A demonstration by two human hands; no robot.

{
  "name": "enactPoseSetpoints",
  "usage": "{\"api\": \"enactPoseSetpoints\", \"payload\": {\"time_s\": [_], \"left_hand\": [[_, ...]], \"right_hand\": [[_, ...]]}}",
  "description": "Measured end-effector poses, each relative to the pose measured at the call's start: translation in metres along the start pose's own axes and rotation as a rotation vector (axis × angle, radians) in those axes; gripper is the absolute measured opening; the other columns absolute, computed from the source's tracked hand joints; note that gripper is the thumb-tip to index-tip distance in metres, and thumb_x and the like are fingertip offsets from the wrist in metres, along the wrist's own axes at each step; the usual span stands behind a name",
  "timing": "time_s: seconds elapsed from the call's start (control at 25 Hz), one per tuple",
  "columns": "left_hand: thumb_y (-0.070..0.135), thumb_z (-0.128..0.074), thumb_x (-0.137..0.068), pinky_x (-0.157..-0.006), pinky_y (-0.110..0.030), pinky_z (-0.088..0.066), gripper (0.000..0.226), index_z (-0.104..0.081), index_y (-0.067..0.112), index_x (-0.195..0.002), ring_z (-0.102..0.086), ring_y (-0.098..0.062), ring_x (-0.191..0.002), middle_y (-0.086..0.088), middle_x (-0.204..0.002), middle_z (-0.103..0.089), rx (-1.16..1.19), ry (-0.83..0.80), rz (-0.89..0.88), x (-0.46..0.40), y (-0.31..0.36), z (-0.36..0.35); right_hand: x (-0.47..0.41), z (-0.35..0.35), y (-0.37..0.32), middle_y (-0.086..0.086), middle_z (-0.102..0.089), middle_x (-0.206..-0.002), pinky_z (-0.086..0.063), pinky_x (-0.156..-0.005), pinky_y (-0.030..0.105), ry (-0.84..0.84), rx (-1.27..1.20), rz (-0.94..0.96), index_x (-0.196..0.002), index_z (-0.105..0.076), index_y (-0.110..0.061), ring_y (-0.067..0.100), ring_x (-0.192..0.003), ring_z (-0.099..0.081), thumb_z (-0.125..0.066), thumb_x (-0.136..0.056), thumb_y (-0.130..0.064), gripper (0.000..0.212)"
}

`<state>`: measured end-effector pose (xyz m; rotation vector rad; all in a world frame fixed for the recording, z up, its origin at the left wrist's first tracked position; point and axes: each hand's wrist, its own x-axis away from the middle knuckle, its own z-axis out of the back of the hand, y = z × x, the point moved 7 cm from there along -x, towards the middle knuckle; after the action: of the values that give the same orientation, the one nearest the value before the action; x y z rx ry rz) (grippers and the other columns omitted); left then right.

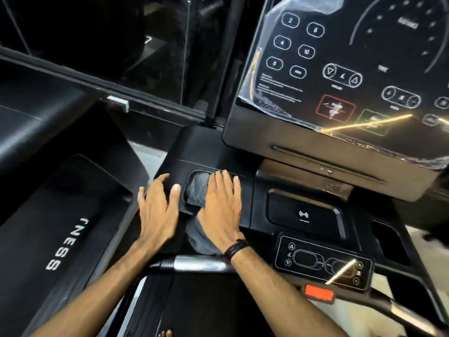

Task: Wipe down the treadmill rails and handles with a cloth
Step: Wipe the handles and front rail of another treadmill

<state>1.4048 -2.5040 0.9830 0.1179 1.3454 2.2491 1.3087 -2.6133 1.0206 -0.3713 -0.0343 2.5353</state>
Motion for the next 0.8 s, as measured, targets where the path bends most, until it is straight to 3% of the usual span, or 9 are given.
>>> {"api": "enactPoseSetpoints", "payload": {"time_s": [0.08, 0.16, 0.32, 0.44, 0.52, 0.6, 0.72, 0.8], "left_hand": [[0.048, -0.031, -0.096, -0.124, -0.041, -0.004, 0.059, -0.047, 0.008, -0.136, -0.049, -0.018, -0.129, -0.004, -0.134, -0.057, 0.0, -0.027, -0.053, -0.007, 0.01, -0.013], [0.043, -0.035, -0.098, -0.124, -0.039, -0.002, 0.053, -0.048, 0.008, -0.135, -0.05, -0.016, -0.126, -0.002, -0.133, -0.057, 0.015, -0.035, -0.069, -0.014, 0.015, -0.023], [0.041, -0.036, -0.099, -0.124, -0.034, 0.001, 0.049, -0.048, 0.01, -0.135, -0.053, -0.016, -0.122, -0.002, -0.128, -0.06, 0.014, -0.039, -0.084, -0.017, 0.02, -0.028], [0.045, -0.032, -0.099, -0.124, -0.036, 0.0, 0.052, -0.048, 0.011, -0.134, -0.056, -0.019, -0.118, -0.006, -0.118, -0.063, 0.018, -0.003, -0.059, -0.017, 0.014, -0.022], [0.048, -0.031, -0.098, -0.124, -0.039, -0.002, 0.054, -0.049, 0.011, -0.133, -0.058, -0.019, -0.115, -0.01, -0.11, -0.065, 0.026, 0.007, -0.038, -0.015, 0.011, -0.02], [0.049, -0.029, -0.097, -0.124, -0.041, -0.003, 0.057, -0.05, 0.01, -0.132, -0.057, -0.018, -0.116, -0.009, -0.109, -0.066, 0.025, -0.016, -0.033, -0.013, 0.011, -0.023], [0.052, -0.026, -0.096, -0.124, -0.041, -0.003, 0.059, -0.05, 0.01, -0.131, -0.056, -0.016, -0.118, -0.007, -0.108, -0.066, 0.028, -0.028, -0.045, -0.013, 0.013, -0.027], [0.052, -0.025, -0.096, -0.124, -0.041, -0.002, 0.059, -0.051, 0.011, -0.13, -0.054, -0.013, -0.121, -0.004, -0.114, -0.065, 0.035, -0.029, -0.045, -0.014, 0.014, -0.03]], "right_hand": [[0.002, -0.022, 0.016, 0.011, -0.059, -0.134, -0.018, -0.123, 0.042, -0.152, -0.044, -0.027, -0.128, -0.058, -0.006, 0.029, -0.137, -0.043, -0.056, -0.08, -0.027, 0.052], [-0.002, -0.029, 0.026, 0.01, -0.059, -0.135, -0.016, -0.123, 0.038, -0.168, -0.125, -0.062, -0.126, -0.059, -0.009, 0.026, -0.137, -0.042, -0.054, -0.087, -0.037, 0.048], [-0.021, -0.025, 0.044, 0.009, -0.055, -0.142, -0.019, -0.122, 0.035, -0.13, -0.262, -0.163, -0.131, -0.056, -0.009, 0.023, -0.142, -0.038, -0.055, -0.088, -0.02, 0.045], [-0.022, -0.019, 0.065, 0.001, -0.07, -0.112, -0.049, -0.098, 0.038, -0.024, -0.57, -0.36, -0.11, -0.064, -0.02, 0.023, -0.111, -0.062, -0.055, -0.089, -0.025, 0.024], [-0.018, -0.011, 0.079, 0.0, -0.073, -0.102, -0.054, -0.087, 0.036, 0.087, -0.825, -0.523, -0.104, -0.067, -0.018, 0.023, -0.098, -0.069, -0.062, -0.091, -0.026, 0.017], [-0.014, 0.01, 0.095, 0.005, -0.075, -0.1, -0.055, -0.086, 0.036, 0.249, -0.956, -0.626, -0.103, -0.07, -0.01, 0.022, -0.095, -0.07, -0.07, -0.09, -0.017, 0.015], [-0.009, 0.064, 0.113, 0.0, -0.075, -0.097, -0.056, -0.089, 0.039, 0.403, -1.033, -0.572, -0.102, -0.071, -0.01, 0.01, -0.089, -0.07, -0.072, -0.087, -0.01, 0.015], [-0.008, 0.102, 0.115, 0.0, -0.074, -0.1, -0.054, -0.089, 0.04, 0.41, -0.773, -0.505, -0.11, -0.068, -0.015, 0.019, -0.096, -0.069, -0.071, -0.086, -0.014, 0.023]]}}
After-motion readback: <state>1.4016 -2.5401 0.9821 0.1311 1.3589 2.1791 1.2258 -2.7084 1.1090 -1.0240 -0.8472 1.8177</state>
